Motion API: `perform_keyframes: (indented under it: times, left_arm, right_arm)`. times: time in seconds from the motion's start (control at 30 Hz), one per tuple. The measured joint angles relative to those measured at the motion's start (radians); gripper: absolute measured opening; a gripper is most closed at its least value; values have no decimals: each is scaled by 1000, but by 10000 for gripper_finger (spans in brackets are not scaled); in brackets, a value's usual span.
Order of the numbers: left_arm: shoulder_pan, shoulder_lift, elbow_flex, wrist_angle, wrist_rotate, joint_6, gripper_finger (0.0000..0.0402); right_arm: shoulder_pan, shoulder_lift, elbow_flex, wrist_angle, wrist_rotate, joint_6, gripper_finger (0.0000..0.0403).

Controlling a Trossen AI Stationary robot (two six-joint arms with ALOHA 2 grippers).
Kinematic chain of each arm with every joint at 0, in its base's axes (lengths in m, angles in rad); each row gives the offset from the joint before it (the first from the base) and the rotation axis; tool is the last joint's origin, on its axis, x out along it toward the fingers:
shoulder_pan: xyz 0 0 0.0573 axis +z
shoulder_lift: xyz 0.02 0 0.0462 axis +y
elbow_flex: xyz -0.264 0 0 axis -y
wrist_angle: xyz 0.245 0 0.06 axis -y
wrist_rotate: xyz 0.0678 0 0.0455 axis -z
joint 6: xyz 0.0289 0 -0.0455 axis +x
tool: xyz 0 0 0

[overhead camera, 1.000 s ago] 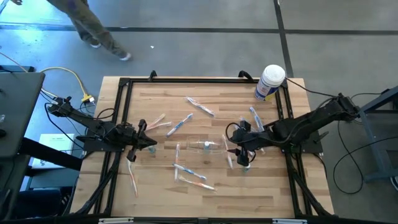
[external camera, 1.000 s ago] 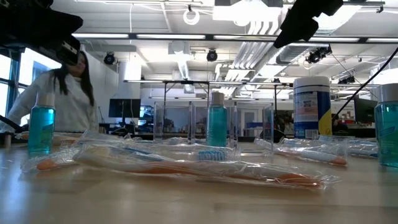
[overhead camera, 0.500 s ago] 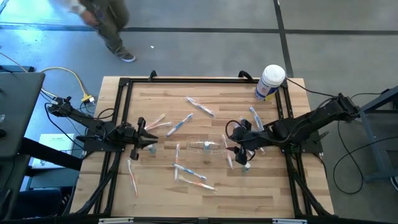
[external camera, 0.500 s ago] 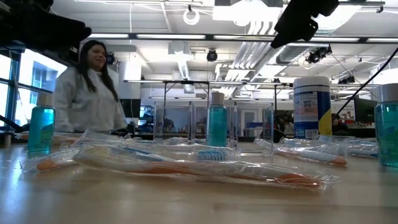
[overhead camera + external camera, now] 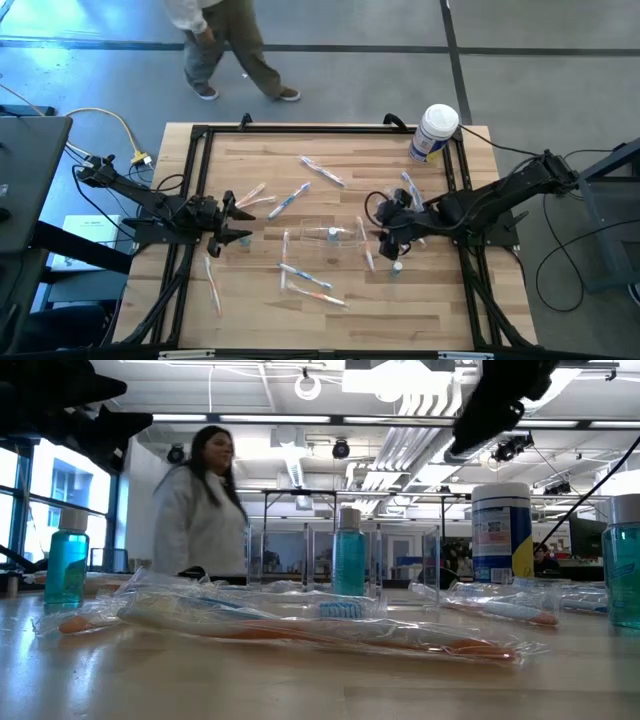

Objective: Pick & Place toothbrushing station
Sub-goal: Put the blue toothbrush into the transparent organizer

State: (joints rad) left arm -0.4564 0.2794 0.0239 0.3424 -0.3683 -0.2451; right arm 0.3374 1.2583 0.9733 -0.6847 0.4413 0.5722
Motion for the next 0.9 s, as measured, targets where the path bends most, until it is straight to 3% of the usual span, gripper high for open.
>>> perform_keyframes:
  times: [0.27, 0.6, 0.9]
  left_arm:
    - [0, 0, 0, 3, 1, -43, 205]
    - [0, 0, 0, 3, 3, -103, 205]
    - [0, 0, 0, -6, 3, -69, 205]
  right_arm:
    - [-69, 0, -9, -284, 140, 286, 225]
    - [-261, 12, -91, -280, -41, 359, 225]
    - [-296, 23, -194, -1, -142, 276, 210]
